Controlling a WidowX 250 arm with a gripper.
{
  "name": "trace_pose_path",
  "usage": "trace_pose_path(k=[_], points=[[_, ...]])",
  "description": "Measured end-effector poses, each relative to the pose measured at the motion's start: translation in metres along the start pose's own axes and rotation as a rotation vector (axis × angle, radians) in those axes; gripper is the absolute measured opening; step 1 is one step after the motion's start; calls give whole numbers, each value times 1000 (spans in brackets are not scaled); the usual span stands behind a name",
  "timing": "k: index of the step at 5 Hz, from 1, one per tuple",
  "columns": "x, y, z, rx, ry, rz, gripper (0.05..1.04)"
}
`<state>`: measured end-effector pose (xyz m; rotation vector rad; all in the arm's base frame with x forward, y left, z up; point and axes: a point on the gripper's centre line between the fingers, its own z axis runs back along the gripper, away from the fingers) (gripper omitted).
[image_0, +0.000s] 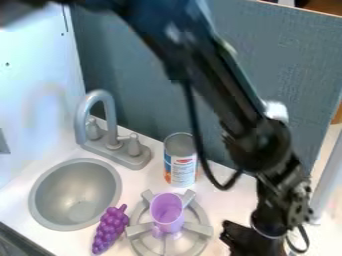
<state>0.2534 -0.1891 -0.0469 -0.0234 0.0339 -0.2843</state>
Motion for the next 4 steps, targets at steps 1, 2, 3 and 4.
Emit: trace_pose_path(k=[1, 2, 3, 4], points=[[-19, 10, -2, 40, 69, 18, 470], [-21, 25, -15, 75, 144, 64, 470], [-26, 42, -24, 148, 195, 115, 470], [-25, 60, -32, 194, 201, 123, 470]])
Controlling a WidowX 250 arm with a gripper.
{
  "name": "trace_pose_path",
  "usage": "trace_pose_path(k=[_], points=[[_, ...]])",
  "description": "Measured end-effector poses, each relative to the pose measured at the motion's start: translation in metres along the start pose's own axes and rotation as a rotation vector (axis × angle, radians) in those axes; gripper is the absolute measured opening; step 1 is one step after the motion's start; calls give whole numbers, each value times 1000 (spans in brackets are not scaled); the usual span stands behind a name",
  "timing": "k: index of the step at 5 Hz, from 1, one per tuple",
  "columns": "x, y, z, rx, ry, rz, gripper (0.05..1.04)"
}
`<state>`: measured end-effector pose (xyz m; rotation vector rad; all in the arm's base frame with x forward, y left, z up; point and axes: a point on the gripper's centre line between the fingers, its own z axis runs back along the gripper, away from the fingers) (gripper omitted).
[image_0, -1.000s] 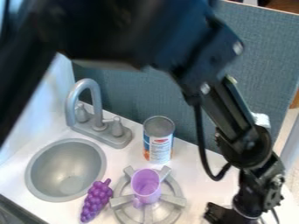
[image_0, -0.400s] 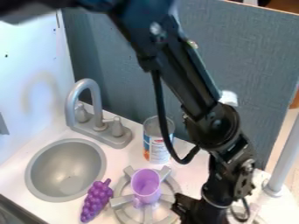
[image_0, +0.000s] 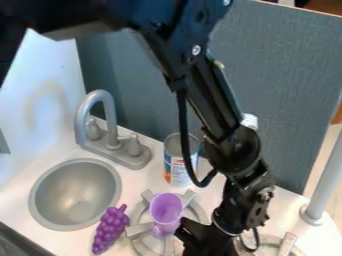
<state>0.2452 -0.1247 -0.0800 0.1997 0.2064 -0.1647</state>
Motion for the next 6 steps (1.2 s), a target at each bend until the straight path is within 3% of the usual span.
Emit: trace_pose_path(k=[1, 2, 3, 5, 6], points=[[2, 11, -19, 39, 65, 14, 420], [4, 9, -22, 25, 77, 18, 376], [9, 2, -23, -14, 59, -6, 326], [8, -1, -17, -54, 13, -30, 323], [3, 7, 10, -52, -59, -31, 600]])
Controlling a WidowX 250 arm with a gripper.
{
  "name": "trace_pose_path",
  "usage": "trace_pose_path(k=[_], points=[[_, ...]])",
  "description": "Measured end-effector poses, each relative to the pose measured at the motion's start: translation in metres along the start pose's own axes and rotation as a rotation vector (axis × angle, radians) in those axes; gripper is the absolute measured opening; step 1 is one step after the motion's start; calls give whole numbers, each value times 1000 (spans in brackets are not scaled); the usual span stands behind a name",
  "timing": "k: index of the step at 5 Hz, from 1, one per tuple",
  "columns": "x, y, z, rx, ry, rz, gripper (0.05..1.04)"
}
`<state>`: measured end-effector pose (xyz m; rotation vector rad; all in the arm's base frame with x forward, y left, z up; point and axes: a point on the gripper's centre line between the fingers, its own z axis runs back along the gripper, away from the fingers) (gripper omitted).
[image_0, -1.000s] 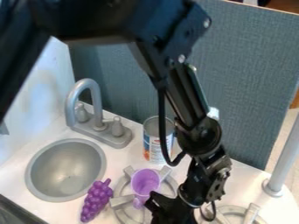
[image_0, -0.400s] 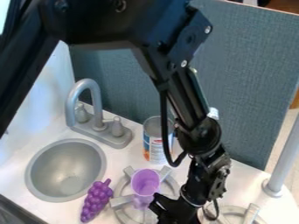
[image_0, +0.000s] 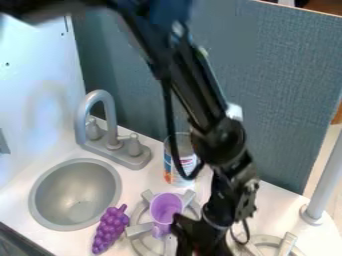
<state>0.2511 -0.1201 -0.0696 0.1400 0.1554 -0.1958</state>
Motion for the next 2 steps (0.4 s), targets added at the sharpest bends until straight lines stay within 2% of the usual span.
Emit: trace_pose_path(k=[1, 2], points=[[-4, 8, 32, 2, -85, 10, 897], [-7, 19, 40, 62, -74, -6, 1021]])
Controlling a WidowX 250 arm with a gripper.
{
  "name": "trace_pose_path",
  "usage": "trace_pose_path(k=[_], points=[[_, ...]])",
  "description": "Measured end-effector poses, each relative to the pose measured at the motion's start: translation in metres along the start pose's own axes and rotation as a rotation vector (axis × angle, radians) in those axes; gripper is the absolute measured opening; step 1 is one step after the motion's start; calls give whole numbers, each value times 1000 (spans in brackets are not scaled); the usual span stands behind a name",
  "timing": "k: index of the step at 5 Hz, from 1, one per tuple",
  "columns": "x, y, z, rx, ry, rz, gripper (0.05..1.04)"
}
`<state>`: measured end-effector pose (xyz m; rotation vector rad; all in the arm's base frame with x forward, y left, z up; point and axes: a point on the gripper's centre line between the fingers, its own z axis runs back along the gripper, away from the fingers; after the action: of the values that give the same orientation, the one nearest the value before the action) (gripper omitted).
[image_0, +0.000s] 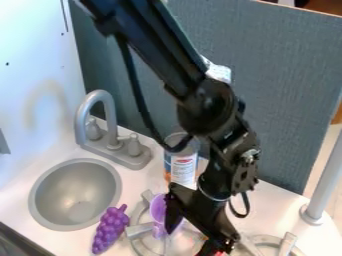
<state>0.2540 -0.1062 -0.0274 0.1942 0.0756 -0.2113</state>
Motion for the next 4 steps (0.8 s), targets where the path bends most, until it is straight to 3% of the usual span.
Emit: trace_pose_path(k=[1, 3, 4], points=[[4, 24, -1, 20, 4, 38, 1011], [17, 63, 2, -33, -36, 66, 1011], [17, 65, 5, -34, -44, 67, 1011]])
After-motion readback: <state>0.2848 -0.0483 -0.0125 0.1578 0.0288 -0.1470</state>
